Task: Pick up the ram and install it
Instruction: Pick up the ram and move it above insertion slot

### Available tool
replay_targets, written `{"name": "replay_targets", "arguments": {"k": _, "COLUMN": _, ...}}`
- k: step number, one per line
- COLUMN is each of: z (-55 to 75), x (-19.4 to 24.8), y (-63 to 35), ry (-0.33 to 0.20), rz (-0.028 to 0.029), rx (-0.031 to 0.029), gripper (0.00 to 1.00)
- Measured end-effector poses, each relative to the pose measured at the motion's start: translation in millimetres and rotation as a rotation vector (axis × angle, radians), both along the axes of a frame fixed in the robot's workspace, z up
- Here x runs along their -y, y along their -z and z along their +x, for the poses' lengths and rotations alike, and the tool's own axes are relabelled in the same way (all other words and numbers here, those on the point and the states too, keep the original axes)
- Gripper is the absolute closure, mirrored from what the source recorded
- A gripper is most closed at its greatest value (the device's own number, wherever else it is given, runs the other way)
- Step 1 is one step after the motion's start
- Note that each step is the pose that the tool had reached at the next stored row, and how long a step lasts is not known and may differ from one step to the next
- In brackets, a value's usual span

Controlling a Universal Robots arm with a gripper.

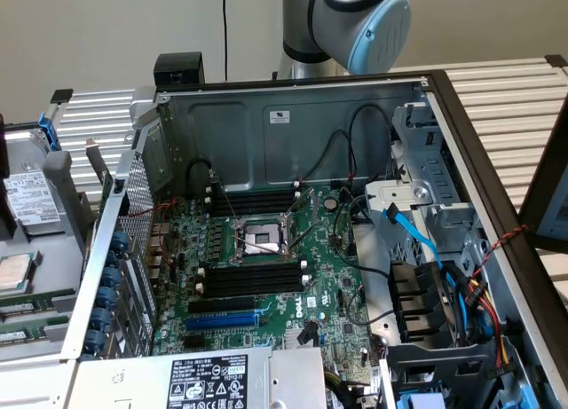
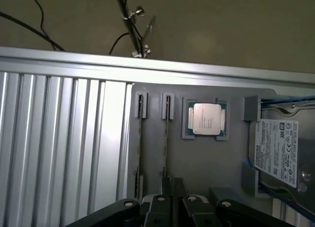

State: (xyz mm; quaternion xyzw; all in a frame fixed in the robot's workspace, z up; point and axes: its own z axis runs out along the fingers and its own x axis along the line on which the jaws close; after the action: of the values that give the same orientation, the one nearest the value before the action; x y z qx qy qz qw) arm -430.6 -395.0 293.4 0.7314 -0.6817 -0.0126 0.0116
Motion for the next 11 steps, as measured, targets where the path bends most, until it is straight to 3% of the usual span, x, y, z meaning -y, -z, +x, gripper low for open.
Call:
{"name": "replay_targets", "arguments": {"k": 7, "z": -1.4, "x": 1.4, "y": 12.8, "ry": 0.0, "rz": 0.0, "rx": 0.0, "gripper": 0.82}}
{"name": "replay_targets", "arguments": {"k": 11, "z": -2.4, "x": 8.5, "y": 18.7, "ry": 0.0, "rz": -0.0001, "rx": -0.0001, "gripper": 0.82}}
